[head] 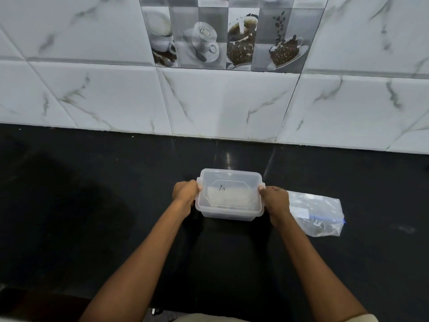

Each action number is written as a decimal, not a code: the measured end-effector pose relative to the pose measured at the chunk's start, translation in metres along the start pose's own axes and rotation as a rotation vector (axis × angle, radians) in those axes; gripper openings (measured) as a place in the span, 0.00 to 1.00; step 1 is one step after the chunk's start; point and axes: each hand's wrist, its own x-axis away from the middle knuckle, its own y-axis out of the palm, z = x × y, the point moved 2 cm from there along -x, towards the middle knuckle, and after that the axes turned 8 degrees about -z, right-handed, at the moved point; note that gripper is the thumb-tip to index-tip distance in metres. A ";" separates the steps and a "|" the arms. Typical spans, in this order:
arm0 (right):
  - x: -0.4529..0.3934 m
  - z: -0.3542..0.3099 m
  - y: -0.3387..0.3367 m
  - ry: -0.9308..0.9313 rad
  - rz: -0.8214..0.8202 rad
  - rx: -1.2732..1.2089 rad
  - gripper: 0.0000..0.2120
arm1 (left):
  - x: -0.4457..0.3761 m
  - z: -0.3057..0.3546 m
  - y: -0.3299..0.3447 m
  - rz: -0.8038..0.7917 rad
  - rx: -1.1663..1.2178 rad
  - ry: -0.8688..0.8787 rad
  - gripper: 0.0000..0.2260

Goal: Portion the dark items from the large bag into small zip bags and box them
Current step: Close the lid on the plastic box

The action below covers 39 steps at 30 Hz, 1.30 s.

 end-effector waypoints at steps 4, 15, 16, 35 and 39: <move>0.001 0.003 -0.003 0.052 -0.042 0.064 0.10 | 0.008 0.002 0.003 -0.193 -0.038 -0.119 0.11; 0.005 -0.013 -0.015 0.171 -0.095 -0.020 0.09 | -0.011 0.000 -0.009 0.069 -0.137 -0.016 0.05; 0.003 -0.014 -0.015 0.118 -0.056 0.065 0.09 | -0.010 0.000 -0.008 0.121 -0.226 0.026 0.02; 0.005 -0.012 -0.012 -0.351 0.190 0.597 0.21 | 0.014 -0.002 0.023 0.309 -0.903 0.327 0.07; 0.005 0.015 -0.044 -0.382 0.217 0.447 0.16 | 0.014 -0.008 0.022 0.278 -0.925 0.395 0.13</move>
